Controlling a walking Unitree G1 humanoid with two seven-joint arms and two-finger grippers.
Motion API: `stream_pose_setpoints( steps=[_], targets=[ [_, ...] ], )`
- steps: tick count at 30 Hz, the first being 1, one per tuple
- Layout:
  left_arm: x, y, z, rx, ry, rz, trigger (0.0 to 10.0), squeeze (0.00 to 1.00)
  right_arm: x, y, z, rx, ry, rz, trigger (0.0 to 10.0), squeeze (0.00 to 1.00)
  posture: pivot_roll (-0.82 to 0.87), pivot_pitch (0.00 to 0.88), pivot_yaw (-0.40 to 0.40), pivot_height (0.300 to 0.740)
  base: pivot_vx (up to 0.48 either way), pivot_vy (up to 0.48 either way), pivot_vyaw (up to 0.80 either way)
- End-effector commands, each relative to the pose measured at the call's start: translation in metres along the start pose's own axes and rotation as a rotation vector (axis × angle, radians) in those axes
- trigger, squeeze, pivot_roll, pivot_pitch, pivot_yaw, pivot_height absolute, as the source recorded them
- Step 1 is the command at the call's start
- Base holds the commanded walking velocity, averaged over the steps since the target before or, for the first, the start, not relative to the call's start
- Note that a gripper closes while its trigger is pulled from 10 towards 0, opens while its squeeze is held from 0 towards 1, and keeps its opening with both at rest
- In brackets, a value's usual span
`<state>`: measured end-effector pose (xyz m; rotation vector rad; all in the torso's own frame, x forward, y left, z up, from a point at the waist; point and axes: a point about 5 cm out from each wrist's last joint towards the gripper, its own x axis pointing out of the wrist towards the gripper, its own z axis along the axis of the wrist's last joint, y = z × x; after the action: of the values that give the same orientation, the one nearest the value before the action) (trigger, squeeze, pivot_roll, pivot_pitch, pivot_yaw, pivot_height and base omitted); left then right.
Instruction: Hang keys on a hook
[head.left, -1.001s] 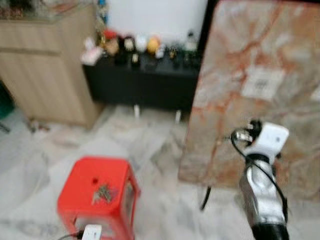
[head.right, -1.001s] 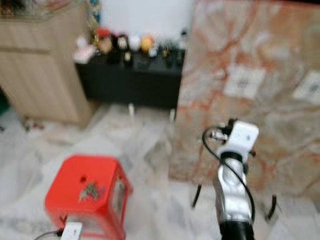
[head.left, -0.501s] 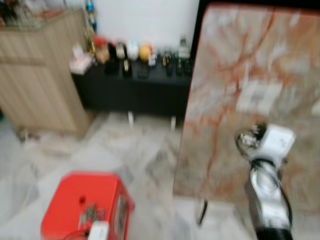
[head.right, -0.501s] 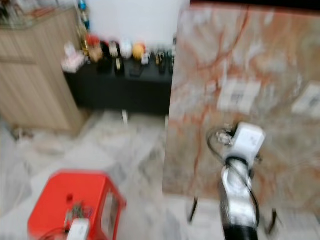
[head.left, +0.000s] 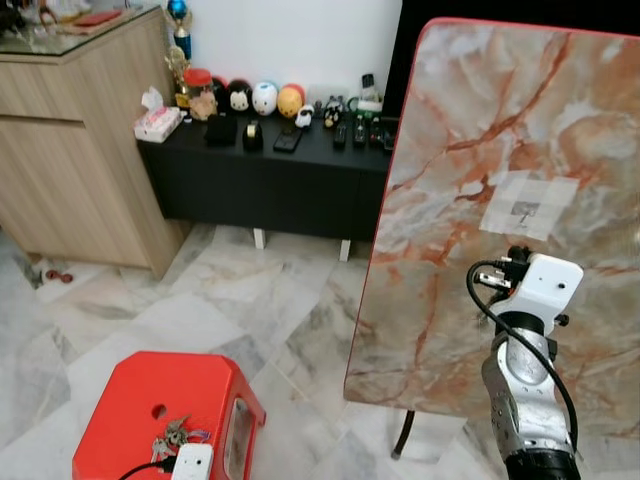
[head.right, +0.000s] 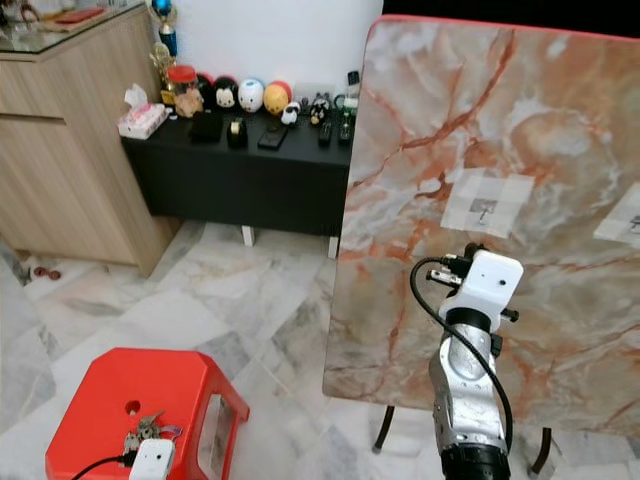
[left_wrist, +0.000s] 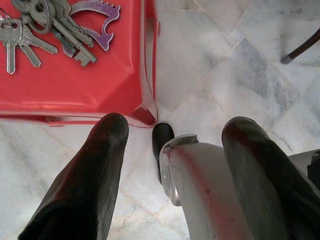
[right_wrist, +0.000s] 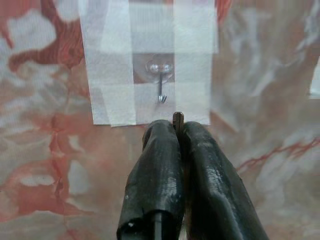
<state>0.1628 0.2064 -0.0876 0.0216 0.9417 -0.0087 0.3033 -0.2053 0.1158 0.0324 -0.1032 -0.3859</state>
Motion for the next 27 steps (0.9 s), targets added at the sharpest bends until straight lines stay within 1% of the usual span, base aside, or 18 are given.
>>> stream_pose_setpoints(
  steps=[1,6,8,11,14,16,19,21,27],
  targets=[
    [-0.001,0.0,-0.005,-0.017,0.021,0.004,10.0,0.0,0.003,0.001,0.009,-0.019,-0.045,0.009,10.0,0.0,0.04,0.0,-0.069,0.74,0.0,0.0,0.0],
    [0.0,0.0,-0.004,-0.019,0.021,0.006,10.0,0.0,0.006,0.006,0.014,-0.056,-0.081,0.048,10.0,0.0,0.04,0.0,-0.067,0.74,0.0,0.0,0.0],
    [0.0,0.0,-0.004,-0.019,0.022,0.007,10.0,0.0,0.011,0.01,0.019,-0.084,-0.109,0.069,10.0,0.0,0.04,0.0,-0.065,0.74,0.0,0.0,0.0],
    [0.0,0.0,-0.004,-0.019,0.023,0.007,10.0,0.0,0.012,0.011,0.02,-0.087,-0.112,0.07,10.0,0.0,0.04,0.0,-0.065,0.74,0.0,0.0,0.0],
    [0.0,0.0,-0.004,-0.019,0.024,0.008,10.0,0.0,0.021,0.011,0.027,-0.086,-0.135,0.058,10.0,0.0,0.03,0.0,-0.062,0.74,0.0,0.0,0.0],
    [0.0,0.0,-0.004,-0.019,0.024,0.008,10.0,0.0,0.023,0.011,0.029,-0.087,-0.137,0.056,10.0,0.0,0.03,0.0,-0.062,0.74,0.0,0.0,0.0],
    [0.0,0.0,-0.005,-0.021,0.027,0.009,10.0,0.0,0.031,0.012,0.035,-0.094,-0.153,0.051,10.0,0.0,0.03,0.002,-0.06,0.74,0.0,0.0,0.0],
    [-0.001,0.001,-0.005,-0.02,0.03,0.01,10.0,0.0,0.035,0.016,0.035,-0.106,-0.141,0.065,10.0,0.0,0.03,0.003,-0.061,0.74,0.0,0.0,0.0],
    [-0.001,0.001,-0.007,-0.02,0.035,0.011,10.0,0.0,0.038,0.021,0.035,-0.141,-0.139,0.081,10.0,0.0,0.03,0.007,-0.059,0.74,0.0,0.0,0.0]
  ],
)
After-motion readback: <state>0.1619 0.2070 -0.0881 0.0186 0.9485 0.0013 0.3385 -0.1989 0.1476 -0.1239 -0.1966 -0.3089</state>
